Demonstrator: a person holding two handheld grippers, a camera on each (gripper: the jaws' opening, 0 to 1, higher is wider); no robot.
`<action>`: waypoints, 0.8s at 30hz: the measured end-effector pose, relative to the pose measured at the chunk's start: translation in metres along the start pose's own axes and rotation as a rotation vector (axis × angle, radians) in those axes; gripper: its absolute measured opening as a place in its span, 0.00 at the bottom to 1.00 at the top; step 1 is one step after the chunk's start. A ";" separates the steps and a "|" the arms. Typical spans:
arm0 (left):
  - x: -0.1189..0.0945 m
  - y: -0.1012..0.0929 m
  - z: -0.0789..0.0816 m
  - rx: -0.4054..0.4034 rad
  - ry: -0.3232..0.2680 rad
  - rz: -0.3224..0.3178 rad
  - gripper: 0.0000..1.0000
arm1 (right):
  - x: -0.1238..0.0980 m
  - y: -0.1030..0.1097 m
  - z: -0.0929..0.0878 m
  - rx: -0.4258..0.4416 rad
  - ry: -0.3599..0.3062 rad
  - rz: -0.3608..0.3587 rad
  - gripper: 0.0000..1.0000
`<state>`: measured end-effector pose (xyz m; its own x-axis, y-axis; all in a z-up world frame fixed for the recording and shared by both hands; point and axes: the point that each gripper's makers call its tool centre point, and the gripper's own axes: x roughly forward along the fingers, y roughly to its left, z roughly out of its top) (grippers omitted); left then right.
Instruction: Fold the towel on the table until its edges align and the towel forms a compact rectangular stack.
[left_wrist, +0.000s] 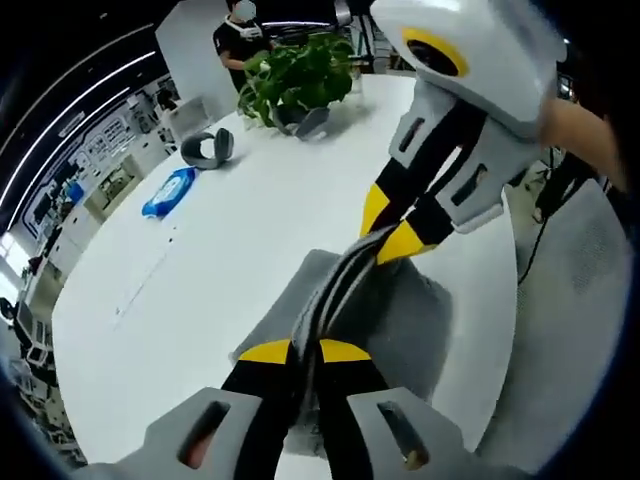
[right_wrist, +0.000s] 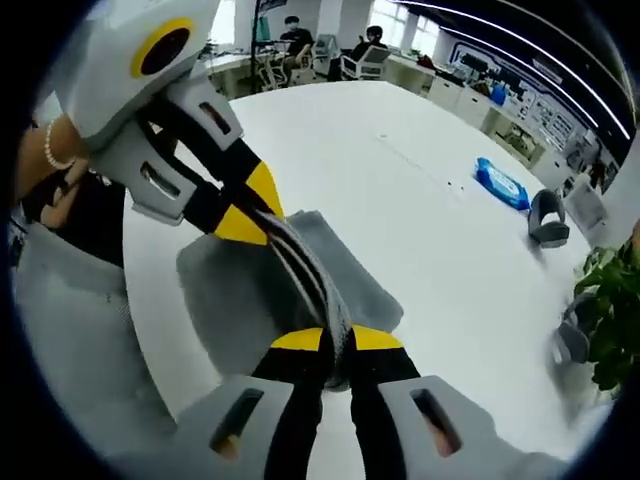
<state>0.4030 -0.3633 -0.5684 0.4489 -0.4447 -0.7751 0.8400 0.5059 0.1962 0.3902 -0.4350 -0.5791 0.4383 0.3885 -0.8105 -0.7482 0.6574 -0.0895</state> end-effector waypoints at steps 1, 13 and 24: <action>0.006 0.001 -0.003 -0.008 0.005 0.001 0.09 | 0.008 -0.003 -0.002 0.021 -0.001 -0.007 0.06; 0.042 0.006 -0.026 -0.088 0.009 0.027 0.10 | 0.046 -0.013 -0.016 0.022 0.001 -0.072 0.08; 0.024 0.021 -0.012 -0.170 -0.097 0.085 0.14 | 0.035 -0.019 -0.011 0.094 -0.066 -0.076 0.18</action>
<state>0.4277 -0.3542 -0.5899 0.5501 -0.4603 -0.6968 0.7380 0.6585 0.1477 0.4140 -0.4411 -0.6119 0.5259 0.3751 -0.7633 -0.6633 0.7427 -0.0920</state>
